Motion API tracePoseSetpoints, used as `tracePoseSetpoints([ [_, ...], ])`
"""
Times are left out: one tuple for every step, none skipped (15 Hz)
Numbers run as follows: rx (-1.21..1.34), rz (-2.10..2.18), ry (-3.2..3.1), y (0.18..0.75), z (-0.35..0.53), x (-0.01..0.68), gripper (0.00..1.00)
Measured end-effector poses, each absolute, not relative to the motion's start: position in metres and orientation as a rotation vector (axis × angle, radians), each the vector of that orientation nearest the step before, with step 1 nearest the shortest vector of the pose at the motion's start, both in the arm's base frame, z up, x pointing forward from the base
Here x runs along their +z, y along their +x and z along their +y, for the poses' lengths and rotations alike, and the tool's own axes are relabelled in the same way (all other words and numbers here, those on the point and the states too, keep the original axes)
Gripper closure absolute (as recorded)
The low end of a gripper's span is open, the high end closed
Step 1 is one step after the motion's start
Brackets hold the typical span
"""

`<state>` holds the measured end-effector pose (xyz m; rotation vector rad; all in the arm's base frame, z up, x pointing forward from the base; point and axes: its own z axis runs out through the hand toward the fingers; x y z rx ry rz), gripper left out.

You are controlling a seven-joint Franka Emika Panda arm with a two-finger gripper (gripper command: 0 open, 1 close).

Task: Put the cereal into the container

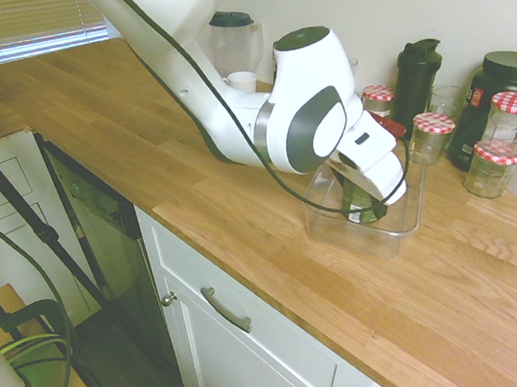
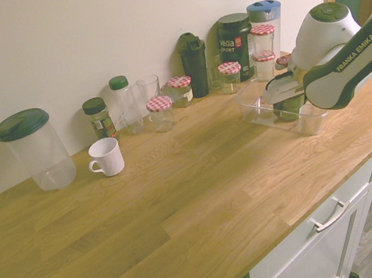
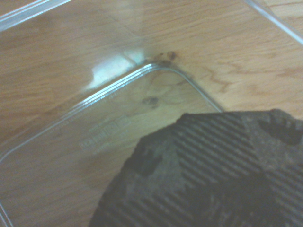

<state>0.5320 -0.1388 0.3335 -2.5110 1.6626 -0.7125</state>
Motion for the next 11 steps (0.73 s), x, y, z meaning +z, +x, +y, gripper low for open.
tracePoseSetpoints([
  [-0.672,1.687,-2.517,0.532,-0.139,0.337,0.00],
  [-0.613,1.715,-2.514,0.531,-0.139,0.342,0.00],
  [-0.544,1.731,-2.505,0.530,-0.140,0.347,0.00],
  [-0.485,1.740,-2.493,0.528,-0.140,0.354,0.00],
  [-0.440,1.749,-2.478,0.526,-0.142,0.361,0.00],
  [-0.412,1.761,-2.466,0.523,-0.146,0.368,0.00],
  [-0.392,1.772,-2.457,0.519,-0.150,0.373,0.00],
  [-0.372,1.780,-2.443,0.515,-0.153,0.379,0.00],
  [-0.362,1.782,-2.432,0.512,-0.154,0.386,0.00],
  [-0.368,1.778,-2.419,0.509,-0.155,0.395,0.00],
  [-0.385,1.770,-2.405,0.507,-0.155,0.408,0.00],
])
